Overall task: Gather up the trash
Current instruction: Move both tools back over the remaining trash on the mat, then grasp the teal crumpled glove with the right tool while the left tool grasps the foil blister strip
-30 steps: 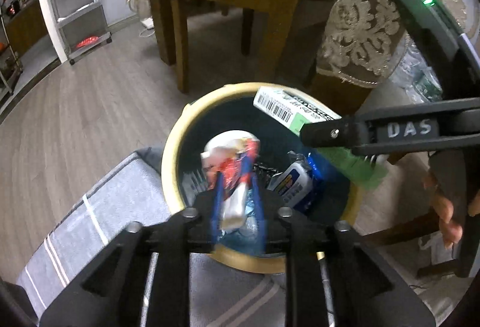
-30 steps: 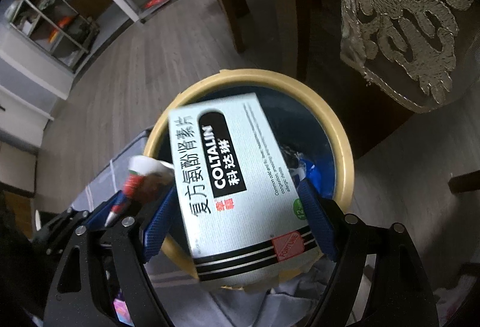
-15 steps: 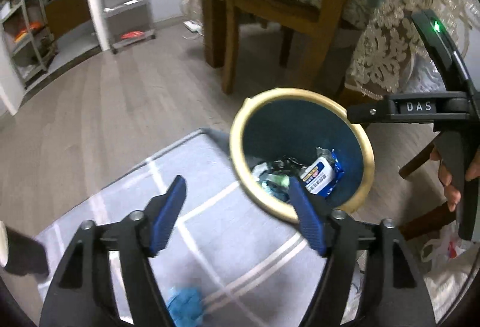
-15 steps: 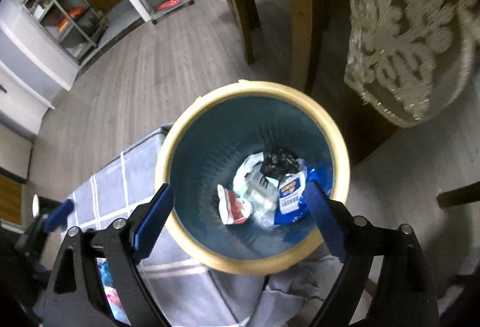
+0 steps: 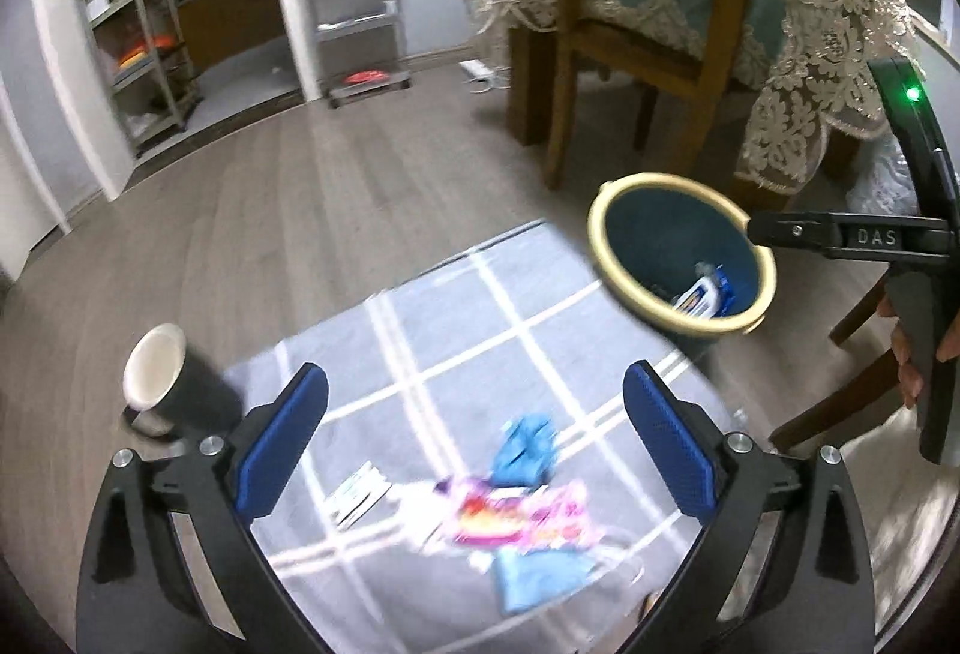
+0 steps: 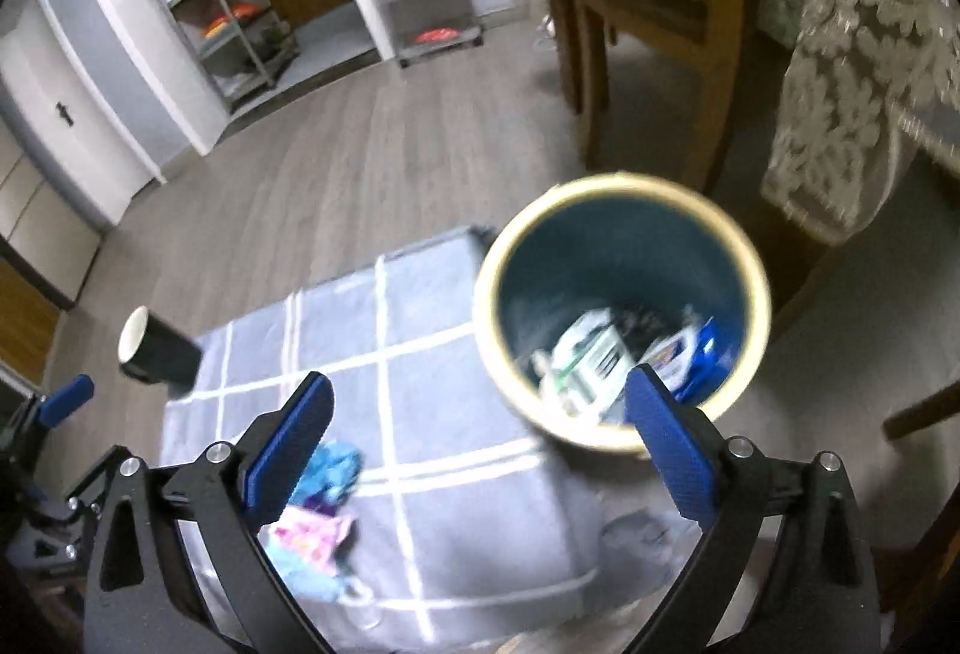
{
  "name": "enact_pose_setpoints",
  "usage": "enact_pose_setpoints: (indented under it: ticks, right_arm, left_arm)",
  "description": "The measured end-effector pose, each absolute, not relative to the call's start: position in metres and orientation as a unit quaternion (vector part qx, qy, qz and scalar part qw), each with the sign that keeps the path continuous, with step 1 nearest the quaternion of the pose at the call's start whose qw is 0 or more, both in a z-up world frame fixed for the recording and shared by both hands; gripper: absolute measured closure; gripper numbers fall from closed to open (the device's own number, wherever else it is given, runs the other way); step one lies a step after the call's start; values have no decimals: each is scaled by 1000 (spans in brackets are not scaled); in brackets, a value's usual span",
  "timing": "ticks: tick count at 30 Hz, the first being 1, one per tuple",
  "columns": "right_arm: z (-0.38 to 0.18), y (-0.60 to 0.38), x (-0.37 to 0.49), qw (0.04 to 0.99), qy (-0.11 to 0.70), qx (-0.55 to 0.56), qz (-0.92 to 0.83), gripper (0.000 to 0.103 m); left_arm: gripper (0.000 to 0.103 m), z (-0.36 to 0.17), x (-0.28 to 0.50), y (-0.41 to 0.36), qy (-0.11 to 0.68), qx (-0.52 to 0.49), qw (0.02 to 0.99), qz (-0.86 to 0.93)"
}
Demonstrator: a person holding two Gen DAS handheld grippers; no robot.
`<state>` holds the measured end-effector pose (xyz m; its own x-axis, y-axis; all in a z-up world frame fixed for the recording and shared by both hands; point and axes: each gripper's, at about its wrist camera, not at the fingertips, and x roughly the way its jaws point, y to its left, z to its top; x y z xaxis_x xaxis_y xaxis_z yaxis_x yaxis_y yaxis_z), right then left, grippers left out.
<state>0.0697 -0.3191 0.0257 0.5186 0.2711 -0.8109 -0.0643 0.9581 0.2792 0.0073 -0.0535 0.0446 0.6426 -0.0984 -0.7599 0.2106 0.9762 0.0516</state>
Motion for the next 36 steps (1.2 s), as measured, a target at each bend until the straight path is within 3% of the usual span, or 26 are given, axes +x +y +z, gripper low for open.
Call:
enact_pose_setpoints:
  ticks: [12, 22, 24, 28, 30, 33, 36]
  right_arm:
    - [-38, -214, 48, 827, 541, 75, 135, 6]
    - [-75, -161, 65, 812, 562, 79, 137, 11]
    - [-85, -154, 69, 802, 576, 70, 142, 28]
    - [-97, -146, 72, 791, 591, 58, 147, 45]
    - [-102, -148, 74, 784, 599, 61, 147, 65]
    - [-103, -150, 74, 781, 602, 69, 150, 84]
    - [-92, -151, 74, 795, 585, 60, 151, 92]
  left_arm:
    - [6, -16, -14, 38, 453, 103, 885, 21]
    - [6, -71, 5, 95, 485, 25, 871, 66]
    - [6, -85, 9, 91, 497, 45, 864, 63]
    - [6, -105, 17, 74, 516, 82, 852, 37]
    - [6, -112, 21, 66, 519, 85, 851, 22]
    - [6, -121, 27, 56, 522, 87, 848, 7]
    - [6, -132, 32, 48, 530, 90, 843, -5]
